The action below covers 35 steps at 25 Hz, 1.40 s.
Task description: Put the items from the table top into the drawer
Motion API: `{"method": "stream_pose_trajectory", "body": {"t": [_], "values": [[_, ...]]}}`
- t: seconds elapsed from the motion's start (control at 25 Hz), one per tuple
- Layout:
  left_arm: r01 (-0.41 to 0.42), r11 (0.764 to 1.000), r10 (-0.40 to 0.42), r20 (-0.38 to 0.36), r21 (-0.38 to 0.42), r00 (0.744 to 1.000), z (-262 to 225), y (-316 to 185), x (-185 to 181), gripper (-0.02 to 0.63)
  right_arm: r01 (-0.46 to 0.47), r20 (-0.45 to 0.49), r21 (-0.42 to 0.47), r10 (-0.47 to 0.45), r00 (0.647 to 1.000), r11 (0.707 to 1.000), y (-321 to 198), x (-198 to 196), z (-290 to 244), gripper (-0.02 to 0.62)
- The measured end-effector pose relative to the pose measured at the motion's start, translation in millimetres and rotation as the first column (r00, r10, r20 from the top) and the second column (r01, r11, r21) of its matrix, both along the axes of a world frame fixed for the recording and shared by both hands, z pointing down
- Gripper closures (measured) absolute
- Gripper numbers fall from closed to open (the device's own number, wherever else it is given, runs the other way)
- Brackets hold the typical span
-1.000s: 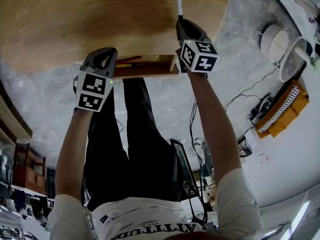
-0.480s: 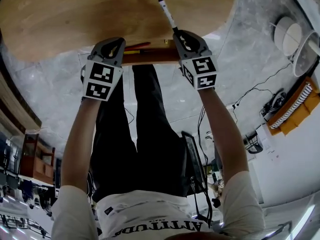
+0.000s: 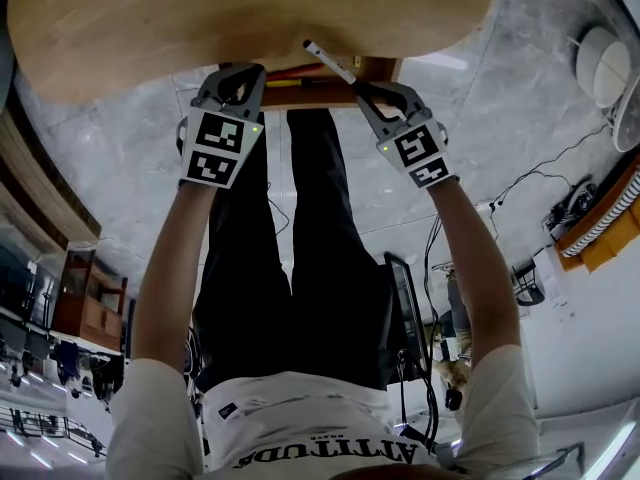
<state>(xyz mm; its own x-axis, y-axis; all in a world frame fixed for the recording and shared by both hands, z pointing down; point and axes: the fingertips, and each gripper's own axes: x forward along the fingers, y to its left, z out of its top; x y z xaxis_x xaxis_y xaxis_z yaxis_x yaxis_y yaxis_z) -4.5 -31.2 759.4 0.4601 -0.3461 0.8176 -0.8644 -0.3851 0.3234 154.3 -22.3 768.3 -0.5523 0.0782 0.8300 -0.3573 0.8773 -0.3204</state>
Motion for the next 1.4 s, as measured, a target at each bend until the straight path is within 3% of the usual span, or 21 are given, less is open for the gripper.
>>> {"method": "stream_pose_trajectory", "body": {"t": [0.12, 0.28, 0.64, 1.08, 1.4], "values": [[-0.006, 1.000, 0.006, 0.001, -0.004, 1.000, 5.3, 12.6, -0.1, 0.584, 0.080, -0.043, -0.053, -0.082, 0.996, 0.995, 28.5, 7.5, 23.1, 0.515], [-0.003, 1.000, 0.003, 0.000, -0.015, 1.000, 12.1, 20.1, 0.4, 0.584, 0.107, -0.148, -0.101, -0.122, 0.981, 0.989, 41.8, 28.2, 60.5, 0.515], [0.021, 1.000, -0.022, -0.015, -0.015, 1.000, 17.0, 19.6, -2.2, 0.584, 0.044, -0.301, -0.050, -0.058, 0.952, 0.998, 19.0, 29.0, 99.9, 0.514], [0.056, 0.998, -0.056, -0.023, -0.012, 0.998, 18.6, 29.8, -10.8, 0.584, -0.028, -0.314, -0.065, 0.006, 0.950, 0.997, 12.2, 19.5, 108.2, 0.486], [0.064, 0.997, -0.064, -0.006, 0.031, 0.998, -21.7, 19.8, -15.7, 0.584, -0.010, -0.273, -0.033, 0.000, 0.962, 0.999, 13.4, 23.4, 59.8, 0.489]]}}
